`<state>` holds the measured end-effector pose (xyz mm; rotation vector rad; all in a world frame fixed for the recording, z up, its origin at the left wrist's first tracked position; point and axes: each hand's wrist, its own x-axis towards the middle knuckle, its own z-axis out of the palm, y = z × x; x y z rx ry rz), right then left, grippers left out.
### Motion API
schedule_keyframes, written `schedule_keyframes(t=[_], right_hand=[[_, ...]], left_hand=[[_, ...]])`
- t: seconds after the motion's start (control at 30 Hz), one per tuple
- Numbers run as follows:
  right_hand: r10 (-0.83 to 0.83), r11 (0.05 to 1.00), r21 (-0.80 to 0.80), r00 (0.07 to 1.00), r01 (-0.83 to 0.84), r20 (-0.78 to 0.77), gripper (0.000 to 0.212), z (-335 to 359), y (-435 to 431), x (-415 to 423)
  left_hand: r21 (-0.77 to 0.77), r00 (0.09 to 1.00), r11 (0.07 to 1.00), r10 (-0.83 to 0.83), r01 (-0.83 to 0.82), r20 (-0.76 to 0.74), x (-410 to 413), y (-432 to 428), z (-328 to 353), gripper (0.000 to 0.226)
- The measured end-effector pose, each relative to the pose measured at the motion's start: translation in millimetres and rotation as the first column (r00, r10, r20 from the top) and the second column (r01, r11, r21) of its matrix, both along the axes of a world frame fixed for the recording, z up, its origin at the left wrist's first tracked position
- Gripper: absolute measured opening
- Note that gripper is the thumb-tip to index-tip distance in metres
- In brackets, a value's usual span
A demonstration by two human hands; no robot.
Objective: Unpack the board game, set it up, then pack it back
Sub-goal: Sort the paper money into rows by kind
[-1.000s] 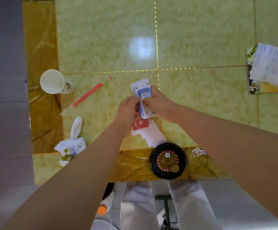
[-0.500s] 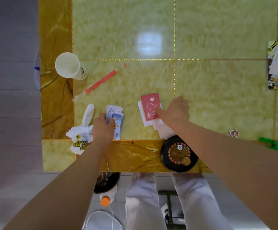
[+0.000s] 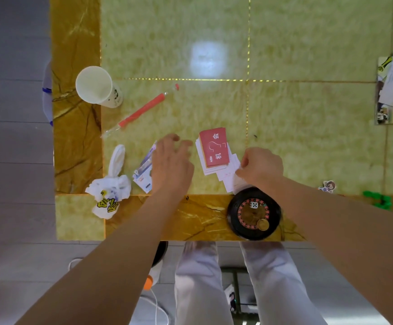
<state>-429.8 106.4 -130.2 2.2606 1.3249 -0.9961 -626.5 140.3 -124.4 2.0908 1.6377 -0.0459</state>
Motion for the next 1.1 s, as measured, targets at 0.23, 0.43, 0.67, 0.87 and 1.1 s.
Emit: schedule_keyframes(t=[0.23,0.43,0.67,0.87,1.1], right_hand=[[0.142,0.987,-0.073,0.990,-0.143,-0.015,0.016,-2,-3,17],[0.034,0.995,0.094,0.994,-0.025,-0.099,0.018,-10,4,19],[-0.111,0.941,0.302,0.983,0.151,-0.144,0.015,-11,17,6],[-0.092,0.938,0.297,0.956,0.177,-0.280,0.026,-12,4,-4],[-0.032,0.939,0.340,0.997,0.055,-0.073,0.071,-18,12,-30]], left_hand=[[-0.098,0.971,0.966,-0.236,0.238,0.030,30,-2,-17,0.054],[-0.069,0.978,0.979,-0.184,0.191,0.099,30,-3,-26,0.044],[-0.040,0.993,0.999,-0.005,0.010,0.115,33,13,-20,0.054],[-0.331,0.963,0.933,0.208,-0.143,0.173,50,6,-13,0.064],[-0.332,0.883,0.852,0.459,-0.405,0.100,35,3,-12,0.044]])
